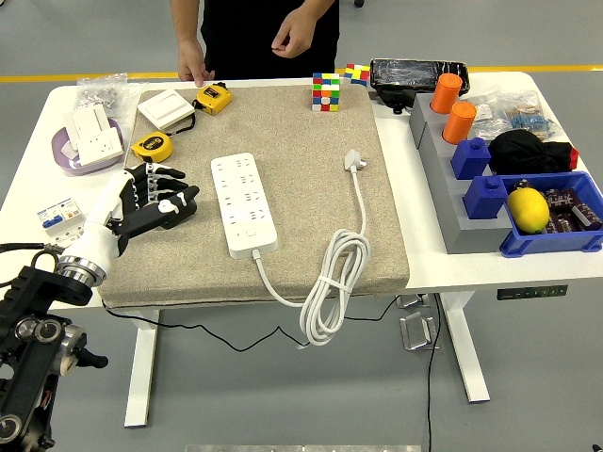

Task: Pick up the plug,place it near the board,insert it into the board,press the button

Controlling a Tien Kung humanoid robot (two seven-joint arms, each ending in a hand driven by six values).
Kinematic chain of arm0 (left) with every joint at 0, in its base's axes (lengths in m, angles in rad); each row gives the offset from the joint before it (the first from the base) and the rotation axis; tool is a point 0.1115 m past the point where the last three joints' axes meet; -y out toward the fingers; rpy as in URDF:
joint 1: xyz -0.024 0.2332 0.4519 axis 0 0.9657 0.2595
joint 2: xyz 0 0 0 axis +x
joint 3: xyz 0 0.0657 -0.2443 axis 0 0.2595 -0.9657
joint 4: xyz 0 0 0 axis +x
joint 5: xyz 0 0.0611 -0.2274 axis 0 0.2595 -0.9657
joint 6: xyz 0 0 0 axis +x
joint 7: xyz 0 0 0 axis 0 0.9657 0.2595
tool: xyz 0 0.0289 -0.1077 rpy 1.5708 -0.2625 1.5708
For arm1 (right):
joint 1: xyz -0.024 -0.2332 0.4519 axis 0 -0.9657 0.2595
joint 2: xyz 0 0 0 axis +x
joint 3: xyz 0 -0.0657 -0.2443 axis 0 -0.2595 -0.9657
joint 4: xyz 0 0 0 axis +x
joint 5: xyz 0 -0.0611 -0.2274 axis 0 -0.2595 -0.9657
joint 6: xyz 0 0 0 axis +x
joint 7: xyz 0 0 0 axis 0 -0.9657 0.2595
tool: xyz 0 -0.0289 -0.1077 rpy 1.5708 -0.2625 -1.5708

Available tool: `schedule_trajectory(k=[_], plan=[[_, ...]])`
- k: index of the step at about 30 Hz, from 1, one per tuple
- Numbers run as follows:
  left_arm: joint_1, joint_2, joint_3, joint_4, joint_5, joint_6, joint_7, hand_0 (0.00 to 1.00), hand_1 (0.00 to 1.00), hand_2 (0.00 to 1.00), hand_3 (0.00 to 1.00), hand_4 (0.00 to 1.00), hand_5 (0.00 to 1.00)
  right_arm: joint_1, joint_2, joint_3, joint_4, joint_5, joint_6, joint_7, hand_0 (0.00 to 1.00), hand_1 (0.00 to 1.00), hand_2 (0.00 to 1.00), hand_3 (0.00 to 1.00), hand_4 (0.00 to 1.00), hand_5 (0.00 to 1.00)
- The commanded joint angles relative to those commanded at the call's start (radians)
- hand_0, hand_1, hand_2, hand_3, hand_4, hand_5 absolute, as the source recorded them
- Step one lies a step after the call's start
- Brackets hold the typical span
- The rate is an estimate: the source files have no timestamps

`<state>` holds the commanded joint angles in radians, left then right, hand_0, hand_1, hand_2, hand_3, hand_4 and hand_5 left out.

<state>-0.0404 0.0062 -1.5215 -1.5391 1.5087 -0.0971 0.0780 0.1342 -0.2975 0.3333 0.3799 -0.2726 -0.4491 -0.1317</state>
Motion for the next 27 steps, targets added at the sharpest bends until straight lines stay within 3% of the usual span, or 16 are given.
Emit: schedule_trajectory(k=[5,6,11,12,15,19,23,24,27], plan=[[-0.013,0.008,0.003,0.009,0.022,-0.016,-0.001,0.745,0.729,0.606,0.554,0.883,0.284,0.001,0.000,0.000,0.000,0.001,0.000,0.000,0.872,0.837,0.805,0.802,0.998,0.933],[-0.019,0.010,0.002,0.011,0.038,-0.023,-0.003,0.876,0.857,0.812,0.833,0.964,0.192,0.001,0.000,-0.001,0.000,0.001,0.000,0.000,0.871,0.836,0.805,0.802,0.998,0.933],[-0.045,0.019,0.007,0.029,0.153,-0.049,-0.019,0.876,0.857,0.812,0.833,0.964,0.192,0.004,0.000,0.001,0.000,0.000,0.000,0.000,0.871,0.836,0.805,0.802,0.998,0.933],[-0.051,0.021,0.010,0.036,0.177,-0.052,-0.023,0.969,0.953,0.893,0.926,0.998,0.094,0.004,0.000,0.002,0.000,0.000,0.000,0.000,0.871,0.836,0.805,0.802,0.998,0.933],[-0.072,0.029,0.025,0.061,0.268,-0.053,-0.040,0.969,0.953,0.893,0.926,0.998,0.094,0.004,0.001,0.001,-0.001,0.001,0.000,0.000,0.871,0.836,0.805,0.802,0.998,0.933],[-0.109,0.040,0.048,0.107,0.411,-0.025,-0.064,0.998,0.975,0.917,0.960,0.998,0.079,0.005,0.001,0.000,-0.001,0.002,0.001,0.000,0.871,0.835,0.804,0.802,0.998,0.933],[-0.157,0.054,0.077,0.175,0.565,0.032,-0.087,0.998,0.975,0.917,0.960,0.998,0.079,0.006,0.001,-0.001,-0.001,0.002,0.001,0.000,0.871,0.835,0.804,0.802,0.998,0.933],[-0.173,0.059,0.087,0.199,0.593,0.053,-0.095,0.960,0.893,0.824,0.919,0.998,0.084,0.007,0.001,-0.002,-0.001,0.002,0.002,0.000,0.870,0.835,0.802,0.802,0.998,0.933],[-0.214,0.066,0.103,0.265,0.664,0.097,-0.109,0.960,0.893,0.824,0.919,0.998,0.084,0.008,0.001,-0.003,-0.001,0.002,0.002,0.000,0.870,0.835,0.802,0.802,0.998,0.933]])
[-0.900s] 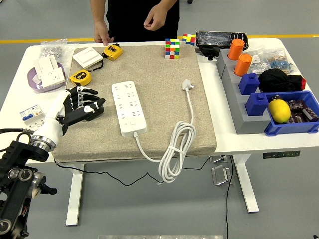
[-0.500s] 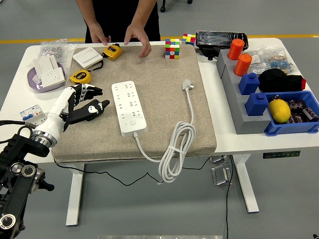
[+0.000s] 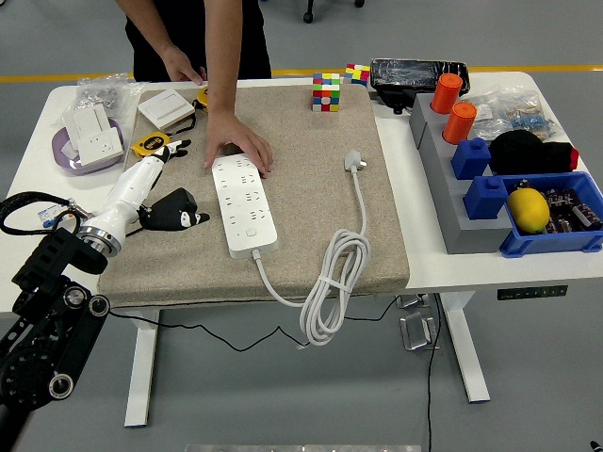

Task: Pick up the plug,place it near the board,insert it into the board,press the button

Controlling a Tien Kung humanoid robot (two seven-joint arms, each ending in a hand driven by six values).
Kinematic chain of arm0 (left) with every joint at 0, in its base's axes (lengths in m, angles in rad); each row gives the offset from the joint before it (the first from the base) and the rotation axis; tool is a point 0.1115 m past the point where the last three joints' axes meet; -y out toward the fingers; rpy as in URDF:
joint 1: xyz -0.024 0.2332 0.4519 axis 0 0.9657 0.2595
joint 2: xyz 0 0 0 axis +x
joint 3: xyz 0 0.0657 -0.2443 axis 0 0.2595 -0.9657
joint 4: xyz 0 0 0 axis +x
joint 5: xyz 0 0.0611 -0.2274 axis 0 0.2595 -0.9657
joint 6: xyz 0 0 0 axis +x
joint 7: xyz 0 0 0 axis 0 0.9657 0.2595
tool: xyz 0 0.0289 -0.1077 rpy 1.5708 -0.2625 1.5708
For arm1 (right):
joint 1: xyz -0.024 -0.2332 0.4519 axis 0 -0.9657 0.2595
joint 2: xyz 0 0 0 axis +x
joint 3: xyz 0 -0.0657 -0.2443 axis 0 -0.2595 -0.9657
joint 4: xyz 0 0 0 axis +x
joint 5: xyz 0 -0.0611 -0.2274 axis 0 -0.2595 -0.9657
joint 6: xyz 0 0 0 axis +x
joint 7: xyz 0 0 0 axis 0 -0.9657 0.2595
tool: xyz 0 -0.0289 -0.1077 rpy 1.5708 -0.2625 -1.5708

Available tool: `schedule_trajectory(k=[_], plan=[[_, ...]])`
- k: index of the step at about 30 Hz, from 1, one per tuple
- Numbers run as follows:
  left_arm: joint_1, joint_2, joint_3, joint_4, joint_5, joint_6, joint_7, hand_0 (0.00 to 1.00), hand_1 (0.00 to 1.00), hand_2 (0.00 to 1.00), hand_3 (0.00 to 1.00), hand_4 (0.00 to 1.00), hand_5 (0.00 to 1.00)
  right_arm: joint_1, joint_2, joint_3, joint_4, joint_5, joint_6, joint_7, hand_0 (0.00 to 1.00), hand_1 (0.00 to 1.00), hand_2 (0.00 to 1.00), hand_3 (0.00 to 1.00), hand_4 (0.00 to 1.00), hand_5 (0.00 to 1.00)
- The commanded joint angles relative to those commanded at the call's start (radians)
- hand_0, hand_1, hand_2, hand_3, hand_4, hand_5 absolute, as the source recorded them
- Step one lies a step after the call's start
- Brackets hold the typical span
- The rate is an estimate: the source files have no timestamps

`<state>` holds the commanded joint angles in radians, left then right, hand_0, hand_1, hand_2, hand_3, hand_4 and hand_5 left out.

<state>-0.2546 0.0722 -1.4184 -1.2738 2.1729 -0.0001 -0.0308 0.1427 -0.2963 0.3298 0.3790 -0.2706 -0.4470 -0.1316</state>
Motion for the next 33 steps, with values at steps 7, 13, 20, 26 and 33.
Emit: schedule_trajectory(k=[7,13,20,26,33], plan=[[-0.080,0.011,0.031,0.162,0.084,0.044,-0.018,0.843,0.806,0.736,0.815,0.998,0.094,0.004,-0.003,-0.005,0.000,0.003,0.001,0.000,0.870,0.835,0.803,0.802,0.998,0.933],[-0.121,0.008,0.049,0.260,0.096,0.047,-0.023,0.754,0.752,0.703,0.750,0.998,0.113,0.003,-0.003,-0.013,0.000,0.006,0.005,-0.003,0.869,0.835,0.800,0.802,0.998,0.934],[-0.155,0.001,0.045,0.360,0.096,0.059,-0.039,0.731,0.733,0.691,0.735,0.998,0.126,0.008,-0.007,-0.021,0.001,0.005,0.008,-0.004,0.870,0.835,0.800,0.801,0.998,0.934],[-0.177,-0.003,0.035,0.424,0.096,0.075,-0.057,0.721,0.729,0.688,0.733,0.998,0.142,0.007,-0.008,-0.027,0.000,0.007,0.009,-0.004,0.869,0.833,0.800,0.799,0.998,0.935],[-0.190,-0.005,0.019,0.468,0.096,0.096,-0.064,0.710,0.721,0.679,0.720,0.998,0.186,0.005,-0.008,-0.030,0.001,0.007,0.010,-0.004,0.870,0.831,0.798,0.801,0.998,0.935]])
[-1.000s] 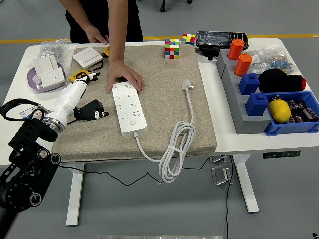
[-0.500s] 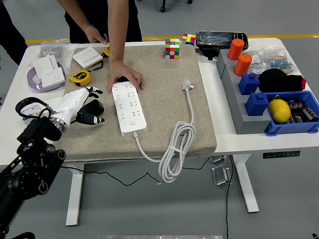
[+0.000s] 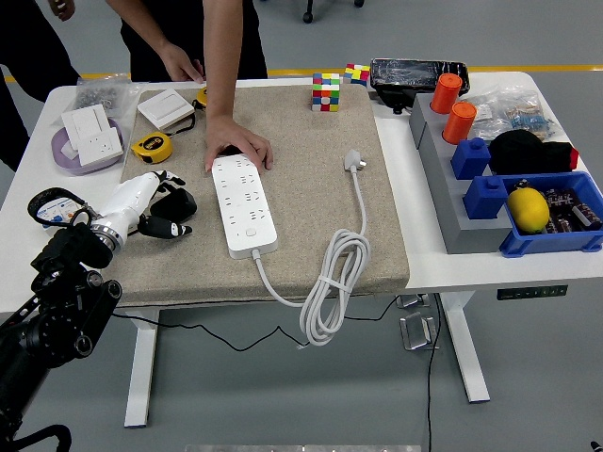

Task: Pick up the plug,place it near the board,insert it into the board,press the button

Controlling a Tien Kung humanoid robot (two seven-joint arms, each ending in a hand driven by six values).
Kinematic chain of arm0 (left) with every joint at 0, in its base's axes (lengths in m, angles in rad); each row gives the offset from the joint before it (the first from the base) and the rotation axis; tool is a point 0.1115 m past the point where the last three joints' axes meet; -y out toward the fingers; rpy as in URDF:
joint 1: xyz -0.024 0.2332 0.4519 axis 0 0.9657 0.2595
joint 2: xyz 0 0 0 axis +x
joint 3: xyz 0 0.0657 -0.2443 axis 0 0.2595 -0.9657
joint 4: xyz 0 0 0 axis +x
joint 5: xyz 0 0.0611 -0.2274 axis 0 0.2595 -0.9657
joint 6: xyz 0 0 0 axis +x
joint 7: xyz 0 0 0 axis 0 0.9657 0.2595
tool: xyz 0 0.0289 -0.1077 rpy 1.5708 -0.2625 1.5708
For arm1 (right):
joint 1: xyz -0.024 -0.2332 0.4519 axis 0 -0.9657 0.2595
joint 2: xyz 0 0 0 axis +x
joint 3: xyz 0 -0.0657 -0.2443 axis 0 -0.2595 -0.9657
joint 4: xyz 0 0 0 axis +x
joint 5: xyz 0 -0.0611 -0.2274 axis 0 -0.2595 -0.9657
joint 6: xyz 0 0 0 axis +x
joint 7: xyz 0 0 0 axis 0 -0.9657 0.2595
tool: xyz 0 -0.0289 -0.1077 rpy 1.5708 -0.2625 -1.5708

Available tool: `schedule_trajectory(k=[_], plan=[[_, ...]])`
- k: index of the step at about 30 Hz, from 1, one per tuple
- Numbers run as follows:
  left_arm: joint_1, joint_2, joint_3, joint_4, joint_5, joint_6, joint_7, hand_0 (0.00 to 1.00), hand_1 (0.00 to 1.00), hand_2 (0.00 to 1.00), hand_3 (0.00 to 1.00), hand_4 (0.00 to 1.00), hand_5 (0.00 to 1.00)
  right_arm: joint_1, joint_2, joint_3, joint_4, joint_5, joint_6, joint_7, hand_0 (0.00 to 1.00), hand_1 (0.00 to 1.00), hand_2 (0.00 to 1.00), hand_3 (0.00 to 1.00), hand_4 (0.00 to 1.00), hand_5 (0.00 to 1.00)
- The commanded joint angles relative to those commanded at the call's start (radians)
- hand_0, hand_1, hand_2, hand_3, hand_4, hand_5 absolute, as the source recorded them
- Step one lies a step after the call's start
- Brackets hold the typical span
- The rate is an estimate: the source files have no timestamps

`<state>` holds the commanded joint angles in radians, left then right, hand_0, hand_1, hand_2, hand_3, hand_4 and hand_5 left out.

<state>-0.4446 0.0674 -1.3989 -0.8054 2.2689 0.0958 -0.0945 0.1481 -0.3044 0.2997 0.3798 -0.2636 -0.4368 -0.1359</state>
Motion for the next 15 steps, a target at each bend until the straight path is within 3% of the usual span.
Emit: schedule_trajectory(k=[1,6,7,15], plan=[[-0.001,0.000,-0.003,0.004,0.000,0.006,0.001,0.647,0.643,0.573,0.592,0.993,0.262,0.000,0.000,0.000,0.000,0.000,0.000,0.000,0.869,0.829,0.797,0.797,0.998,0.935],[-0.007,0.001,-0.010,0.013,0.000,0.015,0.002,0.647,0.643,0.573,0.592,0.993,0.262,0.001,-0.001,-0.001,0.000,0.001,0.000,0.000,0.869,0.829,0.797,0.797,0.998,0.935],[-0.007,0.001,-0.011,0.014,0.000,0.015,0.003,0.606,0.596,0.521,0.524,0.947,0.279,0.001,-0.001,-0.001,0.000,0.001,0.000,0.000,0.869,0.829,0.797,0.796,0.998,0.935],[-0.010,0.002,-0.019,0.027,0.000,0.018,0.007,0.584,0.579,0.496,0.512,0.919,0.272,0.002,0.000,0.003,0.000,0.001,0.000,0.000,0.869,0.828,0.796,0.796,0.998,0.935]])
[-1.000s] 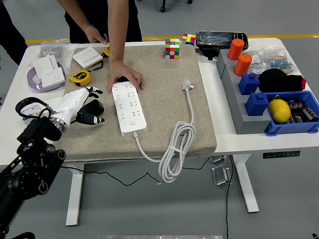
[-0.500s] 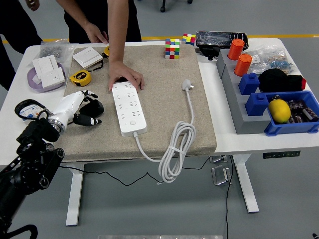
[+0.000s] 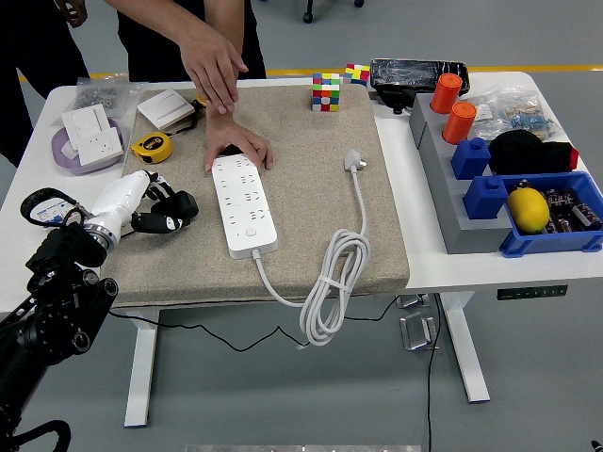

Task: Pick up the plug,place it near the board,insert it into the board,press the button

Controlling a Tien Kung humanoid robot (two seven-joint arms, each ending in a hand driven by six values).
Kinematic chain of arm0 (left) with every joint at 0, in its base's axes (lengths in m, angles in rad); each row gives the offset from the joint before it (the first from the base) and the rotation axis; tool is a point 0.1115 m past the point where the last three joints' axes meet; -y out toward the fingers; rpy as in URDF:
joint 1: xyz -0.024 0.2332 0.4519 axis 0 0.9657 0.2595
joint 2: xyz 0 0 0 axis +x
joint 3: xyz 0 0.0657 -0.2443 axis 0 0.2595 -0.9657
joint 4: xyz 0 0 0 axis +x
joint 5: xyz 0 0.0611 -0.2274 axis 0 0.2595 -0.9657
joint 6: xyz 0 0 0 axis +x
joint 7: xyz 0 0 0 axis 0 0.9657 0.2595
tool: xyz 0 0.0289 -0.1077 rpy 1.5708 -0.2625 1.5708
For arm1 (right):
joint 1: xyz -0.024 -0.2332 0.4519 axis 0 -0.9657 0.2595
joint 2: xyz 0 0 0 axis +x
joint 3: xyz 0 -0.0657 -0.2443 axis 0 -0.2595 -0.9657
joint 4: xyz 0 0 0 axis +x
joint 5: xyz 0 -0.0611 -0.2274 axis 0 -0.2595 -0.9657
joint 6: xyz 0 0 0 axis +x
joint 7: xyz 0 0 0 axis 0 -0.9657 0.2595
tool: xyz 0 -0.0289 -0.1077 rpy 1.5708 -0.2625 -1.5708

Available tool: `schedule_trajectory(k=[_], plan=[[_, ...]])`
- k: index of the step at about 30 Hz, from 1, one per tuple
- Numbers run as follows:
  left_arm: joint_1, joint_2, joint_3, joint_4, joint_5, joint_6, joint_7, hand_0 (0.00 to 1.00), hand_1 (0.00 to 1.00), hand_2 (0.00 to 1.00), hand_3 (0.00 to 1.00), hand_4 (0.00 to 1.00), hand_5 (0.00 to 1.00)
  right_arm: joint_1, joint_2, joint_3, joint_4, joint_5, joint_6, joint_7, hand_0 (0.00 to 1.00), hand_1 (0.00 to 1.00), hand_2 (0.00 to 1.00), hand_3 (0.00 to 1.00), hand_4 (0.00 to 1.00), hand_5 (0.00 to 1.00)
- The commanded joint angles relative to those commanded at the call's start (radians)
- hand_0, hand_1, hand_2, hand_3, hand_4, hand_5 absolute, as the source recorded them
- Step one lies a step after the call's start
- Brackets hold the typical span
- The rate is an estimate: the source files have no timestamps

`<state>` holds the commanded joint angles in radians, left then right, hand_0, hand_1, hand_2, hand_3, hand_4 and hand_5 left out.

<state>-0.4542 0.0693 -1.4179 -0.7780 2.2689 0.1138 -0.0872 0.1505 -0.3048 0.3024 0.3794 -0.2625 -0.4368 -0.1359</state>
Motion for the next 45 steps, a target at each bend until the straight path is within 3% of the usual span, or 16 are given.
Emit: schedule_trajectory(k=[15,16,21,22,25,33,45], plan=[[-0.009,0.000,-0.016,0.030,0.000,0.009,-0.005,0.574,0.569,0.489,0.512,0.883,0.258,0.002,0.000,0.000,0.000,0.002,0.000,0.000,0.869,0.828,0.795,0.795,0.998,0.933],[-0.009,0.000,-0.017,0.030,0.000,0.011,-0.005,0.565,0.524,0.479,0.497,0.754,0.187,0.002,0.000,0.000,0.000,0.002,0.000,0.000,0.868,0.828,0.795,0.796,0.998,0.934],[-0.006,0.000,-0.016,0.024,0.000,0.021,-0.008,0.565,0.524,0.479,0.497,0.754,0.187,0.001,0.000,0.003,-0.001,0.002,0.000,0.000,0.868,0.828,0.795,0.796,0.998,0.934],[-0.006,0.000,-0.016,0.023,0.000,0.020,-0.008,0.495,0.457,0.408,0.445,0.646,0.046,0.001,0.000,0.003,-0.001,0.003,0.000,0.000,0.868,0.827,0.794,0.796,0.998,0.934],[-0.002,0.003,-0.013,0.016,0.000,0.014,-0.009,0.495,0.457,0.408,0.445,0.646,0.046,0.001,0.001,0.005,-0.001,0.002,0.000,0.000,0.868,0.827,0.794,0.796,0.998,0.934],[0.015,0.016,0.019,-0.058,0.000,-0.011,-0.008,0.497,0.463,0.392,0.430,0.615,0.046,-0.001,0.003,0.008,-0.001,0.002,0.001,0.000,0.868,0.827,0.794,0.795,0.998,0.934],[0.010,0.054,0.155,-0.243,-0.035,-0.042,-0.011,0.498,0.470,0.381,0.419,0.611,0.055,0.001,0.004,0.012,-0.001,0.002,0.001,0.000,0.867,0.827,0.794,0.796,0.998,0.937]])
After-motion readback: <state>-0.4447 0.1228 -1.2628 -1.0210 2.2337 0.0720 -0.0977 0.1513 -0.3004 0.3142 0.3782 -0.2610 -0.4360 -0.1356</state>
